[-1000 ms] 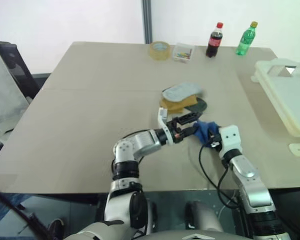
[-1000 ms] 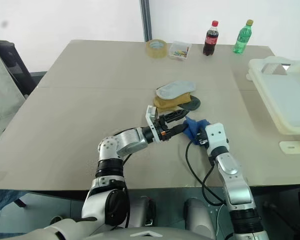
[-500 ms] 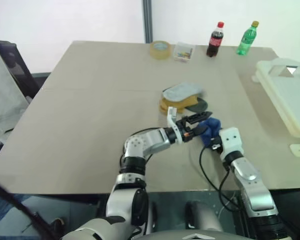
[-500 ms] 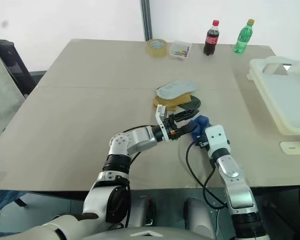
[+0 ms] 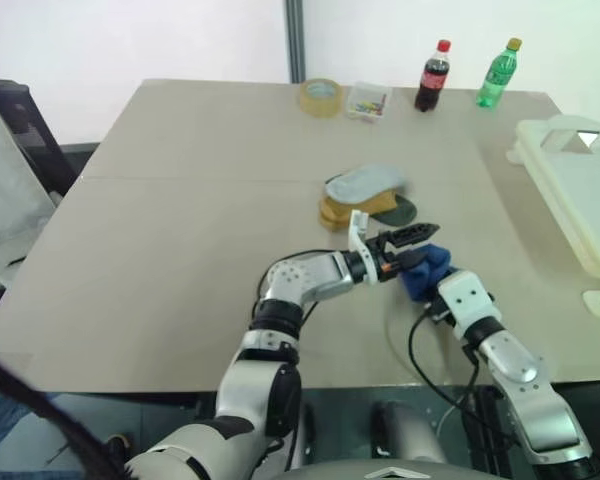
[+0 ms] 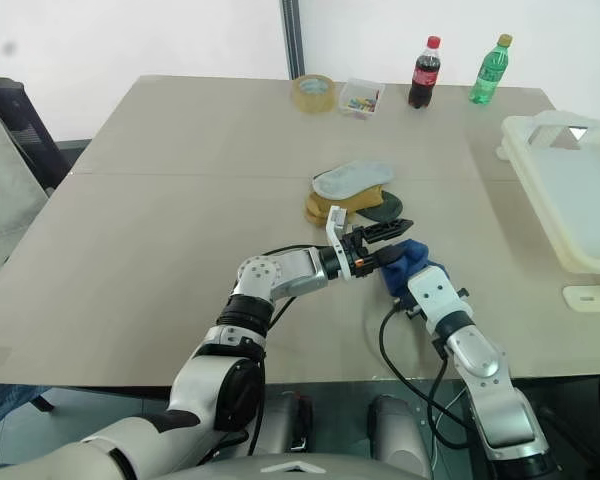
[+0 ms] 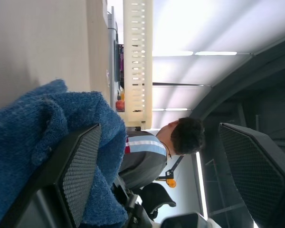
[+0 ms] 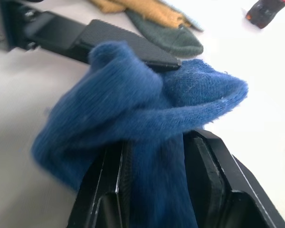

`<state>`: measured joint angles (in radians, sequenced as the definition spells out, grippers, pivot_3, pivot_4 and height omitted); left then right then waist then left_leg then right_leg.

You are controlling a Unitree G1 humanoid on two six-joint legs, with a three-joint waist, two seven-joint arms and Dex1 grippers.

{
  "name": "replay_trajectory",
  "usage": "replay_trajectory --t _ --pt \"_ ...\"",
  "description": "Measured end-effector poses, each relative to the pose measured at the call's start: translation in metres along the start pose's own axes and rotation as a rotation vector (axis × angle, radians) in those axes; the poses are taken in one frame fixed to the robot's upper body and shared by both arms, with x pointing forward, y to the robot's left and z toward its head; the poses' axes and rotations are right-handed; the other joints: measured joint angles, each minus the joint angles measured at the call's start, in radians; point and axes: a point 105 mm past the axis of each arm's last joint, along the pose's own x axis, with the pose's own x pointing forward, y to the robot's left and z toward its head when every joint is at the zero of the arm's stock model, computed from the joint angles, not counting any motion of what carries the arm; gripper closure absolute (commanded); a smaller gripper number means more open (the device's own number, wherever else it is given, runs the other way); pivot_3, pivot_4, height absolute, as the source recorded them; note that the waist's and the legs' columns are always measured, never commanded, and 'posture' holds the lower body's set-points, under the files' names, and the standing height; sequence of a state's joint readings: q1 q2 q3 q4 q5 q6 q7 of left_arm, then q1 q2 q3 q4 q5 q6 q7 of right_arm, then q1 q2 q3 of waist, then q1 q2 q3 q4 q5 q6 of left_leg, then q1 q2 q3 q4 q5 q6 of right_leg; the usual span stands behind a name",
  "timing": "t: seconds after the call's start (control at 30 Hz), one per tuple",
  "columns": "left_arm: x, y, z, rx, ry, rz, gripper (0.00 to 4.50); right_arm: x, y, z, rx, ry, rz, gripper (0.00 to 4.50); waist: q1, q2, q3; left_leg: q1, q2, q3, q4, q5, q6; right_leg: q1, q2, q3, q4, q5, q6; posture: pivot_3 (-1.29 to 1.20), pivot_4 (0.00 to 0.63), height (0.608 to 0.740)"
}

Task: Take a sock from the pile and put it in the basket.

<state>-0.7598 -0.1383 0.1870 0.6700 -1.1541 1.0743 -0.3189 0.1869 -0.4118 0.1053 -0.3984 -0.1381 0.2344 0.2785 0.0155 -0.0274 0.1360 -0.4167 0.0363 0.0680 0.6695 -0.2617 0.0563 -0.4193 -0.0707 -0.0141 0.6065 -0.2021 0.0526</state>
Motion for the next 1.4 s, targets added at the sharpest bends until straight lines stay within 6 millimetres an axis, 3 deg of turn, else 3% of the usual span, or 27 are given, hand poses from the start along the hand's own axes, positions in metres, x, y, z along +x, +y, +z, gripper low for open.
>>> replay_trajectory --t 0.17,0.2,0.23,0.27,0.3,0.37,0.4,0.53,0.6,0.83,1.17,1.4 --pt "0.001 0.001 -0.001 0.008 0.007 -0.005 0.27 -0.017 -0.012 -0.006 -0.063 0.044 0.009 2.78 0.001 0.0 0.001 0.0 0.0 0.0 0.001 0.0 0.0 0.0 -0.001 0.0 0.0 0.0 0.0 0.0 0.15 0.74" --pt "0.001 0.001 -0.001 0.009 0.008 -0.005 0.2 -0.021 -0.016 -0.008 -0.059 0.06 0.002 2.28 0.001 0.0 0.001 0.0 0.0 0.0 0.001 0.0 0.0 0.0 -0.001 0.0 0.0 0.0 0.0 0.0 0.15 0.74" --pt "0.001 0.001 -0.001 0.01 0.009 -0.004 0.2 -0.025 -0.021 -0.01 -0.047 0.073 -0.008 2.17 0.001 0.0 0.001 0.0 0.0 0.0 0.001 0.0 0.0 0.0 -0.001 0.0 0.0 0.0 0.0 0.0 0.15 0.74" --pt "0.001 0.001 -0.001 0.013 0.011 -0.003 0.2 -0.033 -0.031 -0.014 -0.005 0.104 -0.022 1.37 0.0 0.0 0.002 0.0 0.0 0.0 0.001 0.0 0.0 0.0 0.0 0.0 0.0 0.0 0.0 0.0 0.15 0.74" --pt "0.001 0.001 -0.001 0.014 0.011 -0.002 0.2 -0.034 -0.033 -0.014 -0.002 0.109 -0.024 1.23 -0.001 0.0 0.002 0.0 0.0 0.0 0.001 0.0 0.0 0.0 0.0 0.0 0.0 0.0 0.0 0.0 0.15 0.74" --pt "0.002 0.001 0.0 0.019 0.013 0.0 0.2 -0.038 -0.036 -0.014 0.074 0.126 -0.003 0.31 -0.001 0.001 0.003 0.0 0.0 0.0 0.001 0.0 0.0 0.0 0.0 0.0 0.001 0.0 0.0 0.0 0.15 0.74" --pt "0.002 0.001 -0.001 0.018 0.014 -0.003 0.2 -0.039 -0.034 -0.01 0.114 0.119 0.027 0.07 -0.001 0.002 0.003 0.0 0.0 0.0 0.001 0.0 0.0 0.0 0.0 0.0 0.001 0.0 0.0 0.0 0.15 0.74" --pt "0.002 0.001 0.0 0.023 0.014 -0.007 0.2 -0.024 -0.036 0.023 0.144 0.021 0.058 0.07 -0.002 0.003 0.005 0.0 0.0 0.001 0.001 0.0 0.0 0.0 0.0 0.001 0.001 0.0 0.0 0.0 0.15 0.74" --pt "0.002 0.001 0.0 0.024 0.016 -0.012 0.2 -0.02 -0.036 0.03 0.121 0.006 0.065 0.07 0.002 0.003 0.005 0.0 0.0 0.0 0.001 0.0 0.0 0.0 0.0 0.0 0.001 0.0 0.0 0.0 0.15 0.74" --pt "0.002 0.001 0.0 0.028 0.016 -0.015 0.2 -0.01 -0.034 0.028 0.16 0.028 0.051 0.07 -0.001 0.004 0.006 0.0 -0.001 0.0 0.001 0.0 0.0 0.0 0.0 0.0 0.001 0.0 0.0 0.0 0.15 0.74" --pt "0.003 0.002 -0.001 0.034 0.022 -0.013 0.2 -0.019 -0.031 0.038 0.21 0.008 0.136 0.07 -0.001 0.004 0.006 0.0 -0.003 0.0 0.001 0.0 0.0 0.0 0.0 0.0 0.002 0.0 0.0 0.0 0.15 0.74" --pt "0.003 0.003 -0.001 0.039 0.023 -0.012 0.2 -0.014 -0.031 0.045 0.208 -0.008 0.135 0.07 -0.001 0.004 0.006 0.0 -0.004 0.0 0.001 0.0 0.0 0.0 0.0 0.0 0.002 0.0 0.0 0.0 0.15 0.74"
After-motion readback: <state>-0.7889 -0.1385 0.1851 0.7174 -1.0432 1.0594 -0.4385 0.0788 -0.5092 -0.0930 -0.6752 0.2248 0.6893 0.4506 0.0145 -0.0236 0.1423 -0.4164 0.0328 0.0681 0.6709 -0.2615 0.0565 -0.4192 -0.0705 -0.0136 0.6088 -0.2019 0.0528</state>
